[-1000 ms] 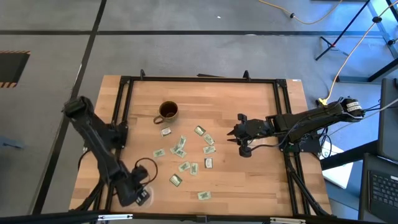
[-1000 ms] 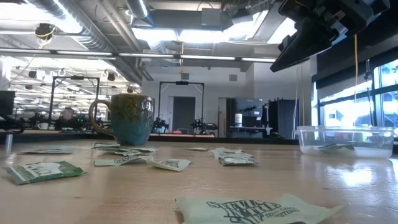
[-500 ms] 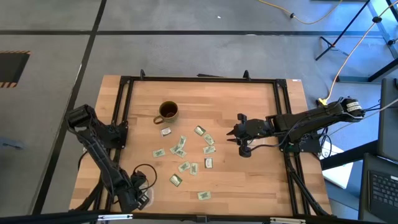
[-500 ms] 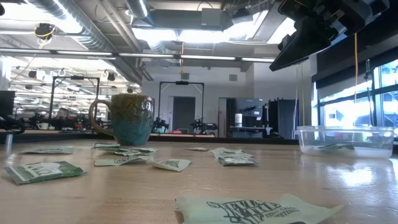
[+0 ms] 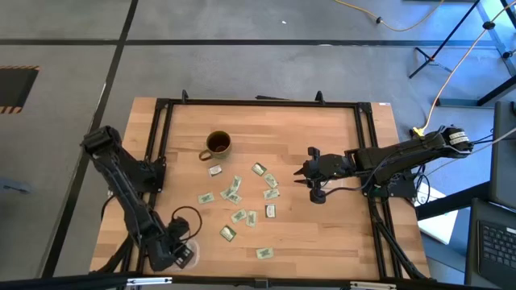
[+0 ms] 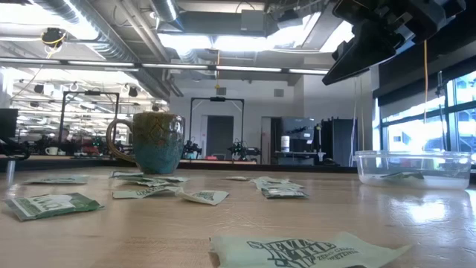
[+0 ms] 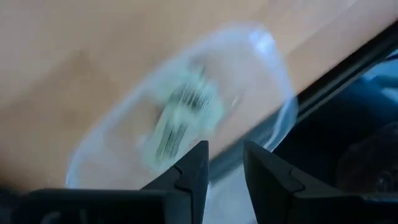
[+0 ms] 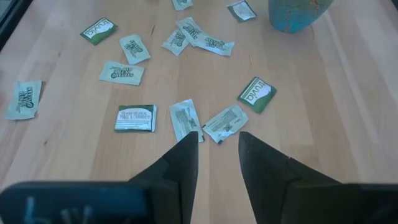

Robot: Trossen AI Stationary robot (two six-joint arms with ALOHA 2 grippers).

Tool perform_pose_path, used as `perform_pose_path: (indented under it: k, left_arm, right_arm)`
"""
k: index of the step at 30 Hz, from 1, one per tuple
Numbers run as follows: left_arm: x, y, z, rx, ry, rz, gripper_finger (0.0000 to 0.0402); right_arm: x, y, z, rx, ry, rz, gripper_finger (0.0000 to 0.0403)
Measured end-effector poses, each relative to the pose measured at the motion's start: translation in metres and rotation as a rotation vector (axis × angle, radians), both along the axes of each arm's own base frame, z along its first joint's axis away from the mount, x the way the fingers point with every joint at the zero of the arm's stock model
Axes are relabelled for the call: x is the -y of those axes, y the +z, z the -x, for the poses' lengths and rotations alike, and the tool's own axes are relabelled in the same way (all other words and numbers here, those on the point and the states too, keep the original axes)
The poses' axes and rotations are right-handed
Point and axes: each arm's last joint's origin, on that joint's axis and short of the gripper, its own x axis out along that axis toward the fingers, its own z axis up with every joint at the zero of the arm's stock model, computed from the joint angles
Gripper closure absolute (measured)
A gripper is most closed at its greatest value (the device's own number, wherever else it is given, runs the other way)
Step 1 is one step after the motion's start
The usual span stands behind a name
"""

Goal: Pick and place Stevia / Truvia into bins
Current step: Put the stevia packet into the bottom transparent container

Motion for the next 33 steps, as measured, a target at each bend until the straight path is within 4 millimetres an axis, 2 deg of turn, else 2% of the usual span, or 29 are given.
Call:
perform_pose_path:
  k: [5,9,12,15,22,28,33]
  left_arm:
    - [-0.02,0.001,-0.018,0.151,-0.07,-0.223,0.0311]
    - [-0.05,-0.003,-0.034,0.085,-0.144,-0.397,0.0315]
    - [-0.076,-0.006,-0.042,-0.015,-0.12,-0.503,0.0315]
    - [-0.096,-0.013,-0.05,-0.093,-0.145,-0.491,0.0315]
    - [-0.126,-0.022,-0.067,-0.094,-0.203,-0.507,0.0304]
    - [-0.137,-0.023,-0.073,-0.106,-0.194,-0.512,0.0303]
    - [-0.138,-0.033,-0.077,-0.161,-0.245,-0.478,0.0303]
  right_arm:
    - [0.0,0.0,0.0,0.001,0.013,0.015,0.0284]
    - [0.0,0.0,0.0,0.0,0.013,0.015,0.0284]
    - [0.0,0.0,0.0,0.0,0.012,0.015,0.0284]
    - [0.0,0.0,0.0,-0.001,0.012,0.015,0.0284]
    - [0.0,-0.001,0.001,-0.014,0.012,0.017,0.0284]
    - [0.0,-0.001,0.001,-0.014,0.012,0.017,0.0284]
    - [0.0,-0.001,0.001,-0.015,0.012,0.016,0.0284]
